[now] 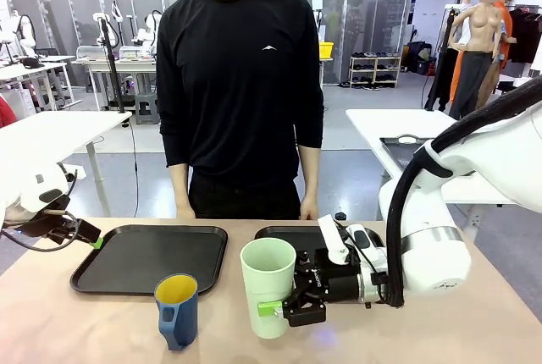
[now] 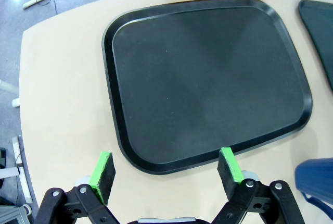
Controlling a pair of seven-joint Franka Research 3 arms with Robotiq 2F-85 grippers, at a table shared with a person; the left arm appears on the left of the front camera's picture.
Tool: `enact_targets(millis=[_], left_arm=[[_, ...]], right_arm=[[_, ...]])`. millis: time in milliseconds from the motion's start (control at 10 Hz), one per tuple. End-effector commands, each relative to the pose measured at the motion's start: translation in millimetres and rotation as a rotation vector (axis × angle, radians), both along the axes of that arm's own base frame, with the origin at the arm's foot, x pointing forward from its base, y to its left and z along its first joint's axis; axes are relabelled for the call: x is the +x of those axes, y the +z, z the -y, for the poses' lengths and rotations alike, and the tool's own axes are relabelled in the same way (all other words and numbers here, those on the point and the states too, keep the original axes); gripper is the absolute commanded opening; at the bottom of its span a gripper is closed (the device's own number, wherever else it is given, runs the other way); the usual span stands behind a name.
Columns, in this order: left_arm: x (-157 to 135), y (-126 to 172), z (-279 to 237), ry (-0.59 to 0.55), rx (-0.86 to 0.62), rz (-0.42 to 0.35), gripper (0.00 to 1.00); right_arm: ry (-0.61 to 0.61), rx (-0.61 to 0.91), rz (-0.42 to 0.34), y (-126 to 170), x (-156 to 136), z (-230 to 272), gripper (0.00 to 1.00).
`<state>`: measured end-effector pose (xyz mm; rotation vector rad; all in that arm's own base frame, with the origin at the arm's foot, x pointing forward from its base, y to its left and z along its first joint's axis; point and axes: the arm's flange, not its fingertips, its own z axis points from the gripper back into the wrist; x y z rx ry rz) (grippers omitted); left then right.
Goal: Sort and store the cups by type.
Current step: Place the picked Reusable plastic cup into the Flat Tray indicated by the person.
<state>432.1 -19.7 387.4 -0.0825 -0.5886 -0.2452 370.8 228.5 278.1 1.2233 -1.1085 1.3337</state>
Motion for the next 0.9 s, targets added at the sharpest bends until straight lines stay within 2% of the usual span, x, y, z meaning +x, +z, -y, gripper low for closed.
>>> enact_targets(millis=[0,800], left_arm=[[0.1,0.8,0.0,0.000,-0.001,0.002,1.00],[0.1,0.8,0.0,0.000,-0.001,0.002,1.00]], right_arm=[[0.004,0.003,0.004,0.6,1.5,-2.6,0.47],[0.004,0.003,0.004,0.6,1.5,-2.6,0.47]])
